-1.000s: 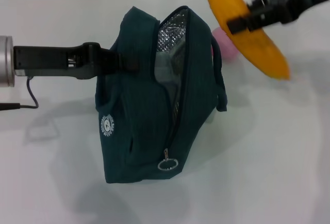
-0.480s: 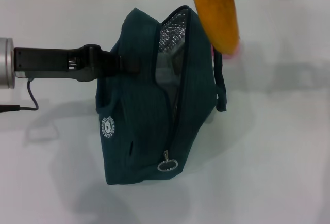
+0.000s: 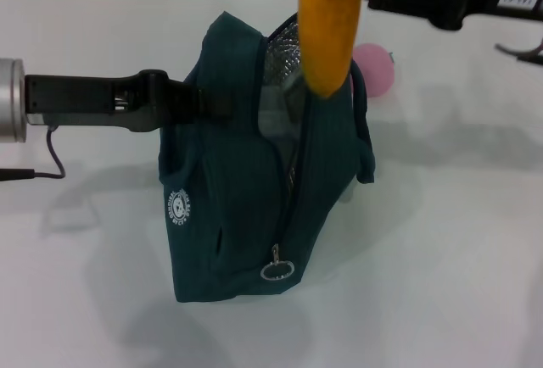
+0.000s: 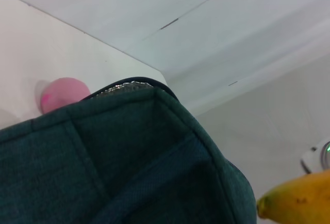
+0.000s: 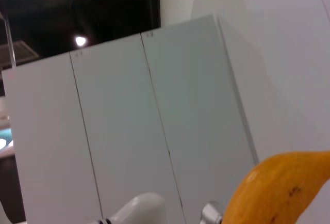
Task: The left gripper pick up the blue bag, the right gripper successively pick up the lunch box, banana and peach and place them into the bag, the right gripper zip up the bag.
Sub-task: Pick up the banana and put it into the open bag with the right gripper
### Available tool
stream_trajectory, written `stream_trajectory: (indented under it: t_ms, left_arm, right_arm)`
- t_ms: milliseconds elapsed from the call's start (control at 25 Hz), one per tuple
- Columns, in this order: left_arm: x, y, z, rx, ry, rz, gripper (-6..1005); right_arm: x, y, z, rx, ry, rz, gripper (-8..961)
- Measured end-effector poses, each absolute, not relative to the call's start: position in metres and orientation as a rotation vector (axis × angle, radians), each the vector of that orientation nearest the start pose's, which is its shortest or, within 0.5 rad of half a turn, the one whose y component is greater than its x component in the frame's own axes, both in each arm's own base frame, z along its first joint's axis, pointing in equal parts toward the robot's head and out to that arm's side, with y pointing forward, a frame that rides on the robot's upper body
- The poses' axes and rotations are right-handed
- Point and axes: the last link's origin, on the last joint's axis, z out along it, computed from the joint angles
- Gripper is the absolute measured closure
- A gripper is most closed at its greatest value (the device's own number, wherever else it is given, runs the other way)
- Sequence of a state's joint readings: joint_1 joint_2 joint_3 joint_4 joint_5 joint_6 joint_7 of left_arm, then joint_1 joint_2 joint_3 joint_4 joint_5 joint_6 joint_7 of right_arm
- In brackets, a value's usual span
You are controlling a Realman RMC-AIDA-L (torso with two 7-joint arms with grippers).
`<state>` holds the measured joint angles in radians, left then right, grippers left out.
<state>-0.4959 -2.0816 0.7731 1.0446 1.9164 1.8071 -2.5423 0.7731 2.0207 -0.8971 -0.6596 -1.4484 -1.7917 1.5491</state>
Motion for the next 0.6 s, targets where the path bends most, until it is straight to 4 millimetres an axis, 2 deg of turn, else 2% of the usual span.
stream_trajectory:
  t_ms: [320, 600]
  left_arm:
    - [-0.206, 0.323, 0.052, -2.567, -1.782, -0.817, 959]
    - [-0.206, 0.325, 0.053, -2.563, -1.772, -0.822, 959]
  right_arm:
    - [0.113, 0.35, 0.01, -2.804, 0.154, 1.57, 530]
    - [0.122, 0.348, 0.001, -2.795, 0.214, 1.542, 530]
